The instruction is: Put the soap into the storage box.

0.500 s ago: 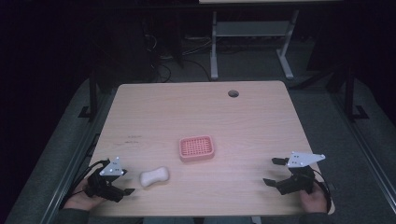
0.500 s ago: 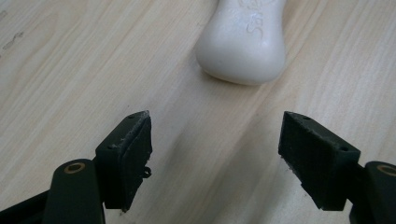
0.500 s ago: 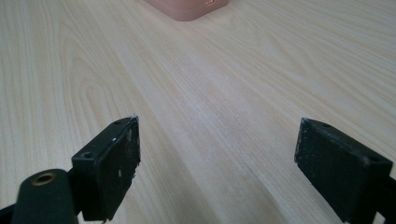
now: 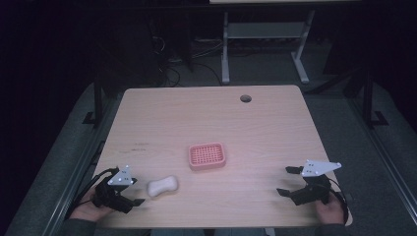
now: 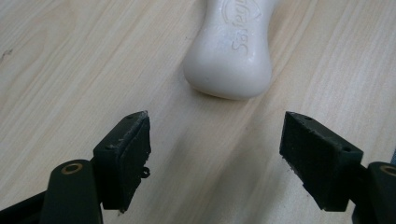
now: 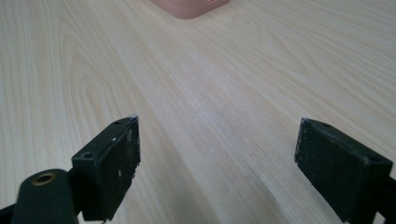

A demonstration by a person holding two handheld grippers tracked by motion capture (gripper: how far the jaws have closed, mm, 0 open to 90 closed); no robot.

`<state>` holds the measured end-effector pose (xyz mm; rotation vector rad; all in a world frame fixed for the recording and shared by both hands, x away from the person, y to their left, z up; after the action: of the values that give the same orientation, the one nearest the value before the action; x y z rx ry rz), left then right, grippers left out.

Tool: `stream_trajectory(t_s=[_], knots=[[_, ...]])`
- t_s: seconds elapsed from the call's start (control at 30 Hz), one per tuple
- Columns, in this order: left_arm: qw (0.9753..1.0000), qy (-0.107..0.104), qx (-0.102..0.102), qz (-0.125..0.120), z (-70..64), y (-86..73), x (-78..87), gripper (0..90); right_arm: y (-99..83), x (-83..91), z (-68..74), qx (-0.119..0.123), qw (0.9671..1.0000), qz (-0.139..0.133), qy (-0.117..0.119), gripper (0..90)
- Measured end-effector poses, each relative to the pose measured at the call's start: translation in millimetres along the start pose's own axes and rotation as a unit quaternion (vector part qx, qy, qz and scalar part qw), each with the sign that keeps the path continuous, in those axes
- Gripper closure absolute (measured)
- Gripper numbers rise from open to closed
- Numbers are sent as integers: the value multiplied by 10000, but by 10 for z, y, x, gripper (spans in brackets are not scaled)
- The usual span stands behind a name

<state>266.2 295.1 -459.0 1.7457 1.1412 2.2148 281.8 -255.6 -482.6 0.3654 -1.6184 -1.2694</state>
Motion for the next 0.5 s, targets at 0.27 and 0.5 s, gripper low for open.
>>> stream_trajectory(t_s=[0.27,0.5], knots=[[10000,-33,-40,1,-14,27,-23,241,5,0,0,21,10000,-4,-7,135],[10000,-35,-73,4,-18,39,-27,241,8,-1,4,7,10000,-9,-8,135]])
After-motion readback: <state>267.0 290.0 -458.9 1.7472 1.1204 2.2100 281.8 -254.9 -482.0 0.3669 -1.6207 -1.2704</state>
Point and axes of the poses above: each handheld gripper's, and its own axes: x roughly backward along the jaws, y roughly out of its top, z roughly to its left, the point moved 3 cm from there along -x, roughly forward along the jaws, and after that the axes turned 5 degrees about -z, right-handed, at the moved point
